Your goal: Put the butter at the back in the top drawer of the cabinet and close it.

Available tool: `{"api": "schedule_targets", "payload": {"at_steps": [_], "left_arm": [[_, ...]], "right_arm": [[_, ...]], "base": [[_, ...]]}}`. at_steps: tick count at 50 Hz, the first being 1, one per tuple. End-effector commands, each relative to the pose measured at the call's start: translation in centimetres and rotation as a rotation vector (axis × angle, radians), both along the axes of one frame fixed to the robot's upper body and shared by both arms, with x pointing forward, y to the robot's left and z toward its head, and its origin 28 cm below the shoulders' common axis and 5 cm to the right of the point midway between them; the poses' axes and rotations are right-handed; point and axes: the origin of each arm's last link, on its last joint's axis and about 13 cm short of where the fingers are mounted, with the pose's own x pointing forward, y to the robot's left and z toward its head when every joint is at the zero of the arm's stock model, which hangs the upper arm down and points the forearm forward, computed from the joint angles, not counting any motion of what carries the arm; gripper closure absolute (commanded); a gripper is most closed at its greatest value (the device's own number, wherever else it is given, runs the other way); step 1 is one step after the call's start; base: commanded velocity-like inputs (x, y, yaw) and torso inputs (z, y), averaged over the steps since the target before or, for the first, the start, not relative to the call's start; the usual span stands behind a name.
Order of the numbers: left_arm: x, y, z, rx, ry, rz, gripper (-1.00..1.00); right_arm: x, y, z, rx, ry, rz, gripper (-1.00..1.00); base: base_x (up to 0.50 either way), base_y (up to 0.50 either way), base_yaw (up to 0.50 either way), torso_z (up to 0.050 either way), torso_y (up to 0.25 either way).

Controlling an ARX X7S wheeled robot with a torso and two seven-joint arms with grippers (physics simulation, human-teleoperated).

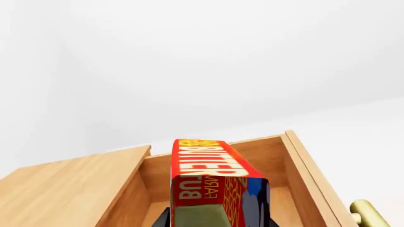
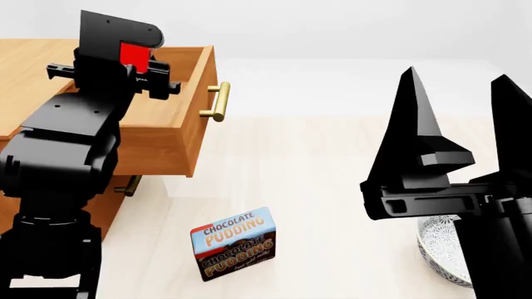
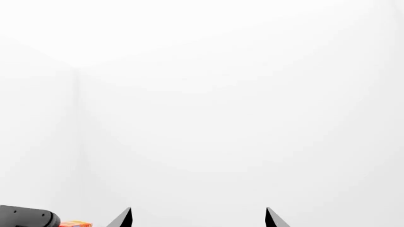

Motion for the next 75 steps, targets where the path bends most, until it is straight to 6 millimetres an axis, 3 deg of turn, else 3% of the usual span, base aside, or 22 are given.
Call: {"api": "schedule_targets", "payload": {"at_steps": [1, 16, 55, 56, 75], "left_arm": [[0.2, 0.4, 0.6, -0.014, -0.009, 0.039, 1.0], [0.6, 0.6, -0.7, -0.09, 0.053, 0.022, 1.0], [0.9, 0.5, -1.5, -0.084, 0.096, 0.025, 1.0], [1.0, 0.5, -1.5, -0.08, 0.1, 0.031, -1.0], [0.8, 0.5, -1.2, -0.055, 0.084, 0.054, -1.0]], "right_arm": [[0.1, 0.1, -0.1, 0.0, 0.004, 0.006, -1.0], [0.0, 0.5, -0.2, -0.006, 0.007, 0.016, -1.0], [-0.1, 0.5, 0.0, -0.012, 0.006, 0.019, -1.0], [-0.1, 0.5, 0.0, -0.012, 0.006, 0.019, -1.0], [-0.1, 0.6, -0.1, -0.012, 0.007, 0.019, -1.0]], "base": [[0.0, 0.0, 0.0, 0.0, 0.0], [0.0, 0.0, 0.0, 0.0, 0.001], [0.0, 0.0, 0.0, 0.0, 0.001], [0.01, 0.0, 0.0, 0.0, 0.0], [0.0, 0.0, 0.0, 0.0, 0.0]]}}
